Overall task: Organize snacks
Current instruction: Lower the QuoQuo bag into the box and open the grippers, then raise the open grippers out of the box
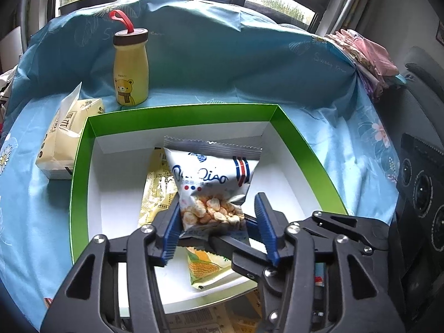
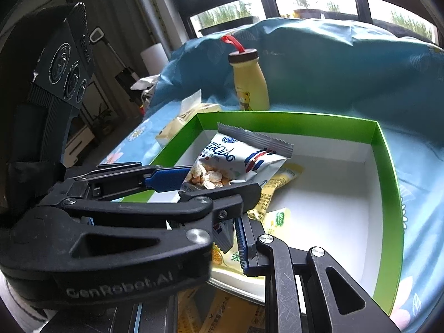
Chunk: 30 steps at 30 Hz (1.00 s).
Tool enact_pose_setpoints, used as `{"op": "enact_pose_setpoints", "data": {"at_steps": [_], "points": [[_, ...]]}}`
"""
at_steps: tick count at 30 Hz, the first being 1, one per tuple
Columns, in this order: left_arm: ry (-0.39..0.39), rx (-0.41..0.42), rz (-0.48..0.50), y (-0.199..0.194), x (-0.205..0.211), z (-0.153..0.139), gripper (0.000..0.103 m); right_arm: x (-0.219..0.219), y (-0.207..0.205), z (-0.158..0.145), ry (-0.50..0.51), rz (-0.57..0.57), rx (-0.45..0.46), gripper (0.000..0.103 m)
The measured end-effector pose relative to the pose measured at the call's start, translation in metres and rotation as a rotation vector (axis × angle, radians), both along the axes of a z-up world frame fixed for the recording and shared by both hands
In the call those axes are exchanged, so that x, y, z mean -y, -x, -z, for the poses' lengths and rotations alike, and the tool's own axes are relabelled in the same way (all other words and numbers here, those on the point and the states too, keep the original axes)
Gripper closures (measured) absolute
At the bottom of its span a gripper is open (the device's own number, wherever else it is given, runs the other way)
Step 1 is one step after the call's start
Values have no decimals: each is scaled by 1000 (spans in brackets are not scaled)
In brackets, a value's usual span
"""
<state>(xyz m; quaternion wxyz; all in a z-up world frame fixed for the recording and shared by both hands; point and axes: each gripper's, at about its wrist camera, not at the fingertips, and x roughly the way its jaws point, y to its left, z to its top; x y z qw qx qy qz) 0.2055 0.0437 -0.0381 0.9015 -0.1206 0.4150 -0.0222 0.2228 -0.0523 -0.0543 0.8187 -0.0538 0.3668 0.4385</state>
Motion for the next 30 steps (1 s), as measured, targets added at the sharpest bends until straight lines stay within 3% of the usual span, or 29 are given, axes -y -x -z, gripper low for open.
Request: {"op": "enact_pose_setpoints", "data": {"at_steps": [10,13,17,21,23,25,30], "points": [[-20,10,-35,5,-6,-3,21,3,2,-2,30,51,29,80],[-28,24,-48,10,-9,-7,19,10,2,-5,32,75,33,75],[-40,34,-61,17,-9,-13,19,21,8,-10,24,110,49,60],[-61,50,-71,26,-7,-21,19,30,16,-18,18,134,68,52],[-68,55,-77,31,-6,-23,14,35,21,-22,14,147,76,43],[-72,62,-81,35,-6,-25,3,39,27,-25,9,157,85,41],[-81,90,-86,51,-1,-35,1,47,43,-33,14,164,101,40]]}}
